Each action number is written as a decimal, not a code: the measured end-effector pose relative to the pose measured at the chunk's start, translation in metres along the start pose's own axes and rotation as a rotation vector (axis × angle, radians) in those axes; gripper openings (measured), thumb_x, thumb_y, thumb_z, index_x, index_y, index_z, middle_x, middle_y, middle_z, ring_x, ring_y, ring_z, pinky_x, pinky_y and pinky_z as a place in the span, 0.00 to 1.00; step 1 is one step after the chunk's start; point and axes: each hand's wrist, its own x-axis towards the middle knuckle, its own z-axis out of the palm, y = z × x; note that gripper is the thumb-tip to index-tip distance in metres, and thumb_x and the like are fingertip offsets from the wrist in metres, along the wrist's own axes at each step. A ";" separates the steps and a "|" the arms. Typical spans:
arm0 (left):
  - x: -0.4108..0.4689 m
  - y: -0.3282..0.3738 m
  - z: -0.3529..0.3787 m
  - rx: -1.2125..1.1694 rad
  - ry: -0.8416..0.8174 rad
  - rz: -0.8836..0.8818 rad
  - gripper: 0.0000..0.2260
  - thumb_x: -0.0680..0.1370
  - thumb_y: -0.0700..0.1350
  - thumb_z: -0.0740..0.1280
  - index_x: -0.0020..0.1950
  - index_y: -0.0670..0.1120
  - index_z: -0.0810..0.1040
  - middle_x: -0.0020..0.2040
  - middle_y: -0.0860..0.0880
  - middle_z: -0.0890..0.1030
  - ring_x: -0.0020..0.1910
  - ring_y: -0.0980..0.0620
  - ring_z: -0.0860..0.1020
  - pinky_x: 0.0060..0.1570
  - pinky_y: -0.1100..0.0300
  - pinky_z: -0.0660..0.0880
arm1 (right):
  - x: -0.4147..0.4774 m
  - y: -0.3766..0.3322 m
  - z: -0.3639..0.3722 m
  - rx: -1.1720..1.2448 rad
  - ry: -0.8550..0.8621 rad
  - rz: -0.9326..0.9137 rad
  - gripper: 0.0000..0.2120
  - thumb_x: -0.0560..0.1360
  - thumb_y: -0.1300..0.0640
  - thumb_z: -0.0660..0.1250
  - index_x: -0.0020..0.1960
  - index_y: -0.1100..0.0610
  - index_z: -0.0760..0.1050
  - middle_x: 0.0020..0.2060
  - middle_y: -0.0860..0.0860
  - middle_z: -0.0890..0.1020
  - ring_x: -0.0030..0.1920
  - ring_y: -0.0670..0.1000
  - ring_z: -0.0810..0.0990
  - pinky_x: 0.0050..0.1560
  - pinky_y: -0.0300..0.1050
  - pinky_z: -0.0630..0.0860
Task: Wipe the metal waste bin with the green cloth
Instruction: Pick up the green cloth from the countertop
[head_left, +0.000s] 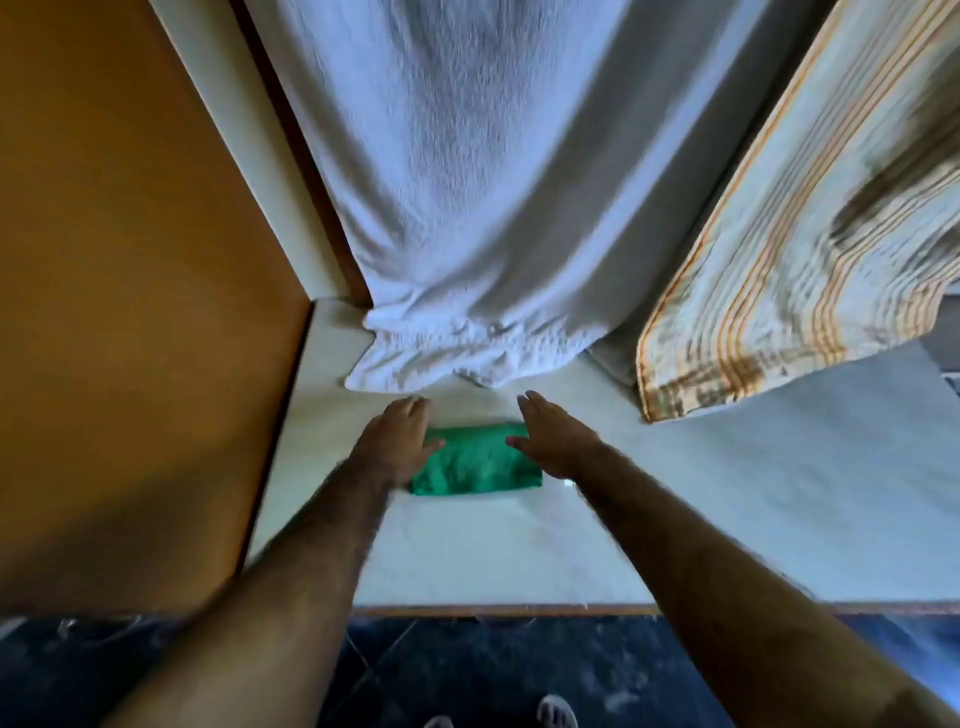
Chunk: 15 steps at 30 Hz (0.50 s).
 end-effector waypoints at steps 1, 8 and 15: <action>0.000 0.000 0.006 0.017 -0.009 -0.028 0.32 0.80 0.55 0.64 0.78 0.41 0.59 0.78 0.41 0.63 0.77 0.43 0.62 0.73 0.49 0.64 | 0.003 0.000 0.005 0.000 -0.004 0.007 0.36 0.81 0.46 0.61 0.80 0.60 0.49 0.80 0.57 0.53 0.78 0.59 0.57 0.77 0.55 0.58; 0.004 -0.008 0.038 -0.146 0.027 -0.152 0.30 0.74 0.52 0.73 0.72 0.43 0.70 0.67 0.42 0.74 0.67 0.42 0.73 0.65 0.49 0.72 | 0.021 0.001 0.028 -0.070 0.008 0.029 0.34 0.72 0.53 0.72 0.74 0.57 0.65 0.67 0.58 0.70 0.67 0.61 0.68 0.65 0.59 0.72; -0.007 -0.004 0.027 -0.498 0.011 -0.213 0.13 0.68 0.44 0.75 0.51 0.44 0.81 0.48 0.44 0.82 0.48 0.46 0.79 0.42 0.60 0.71 | 0.006 -0.004 0.027 0.072 0.051 0.107 0.14 0.69 0.57 0.71 0.54 0.59 0.78 0.53 0.59 0.80 0.56 0.59 0.78 0.50 0.47 0.75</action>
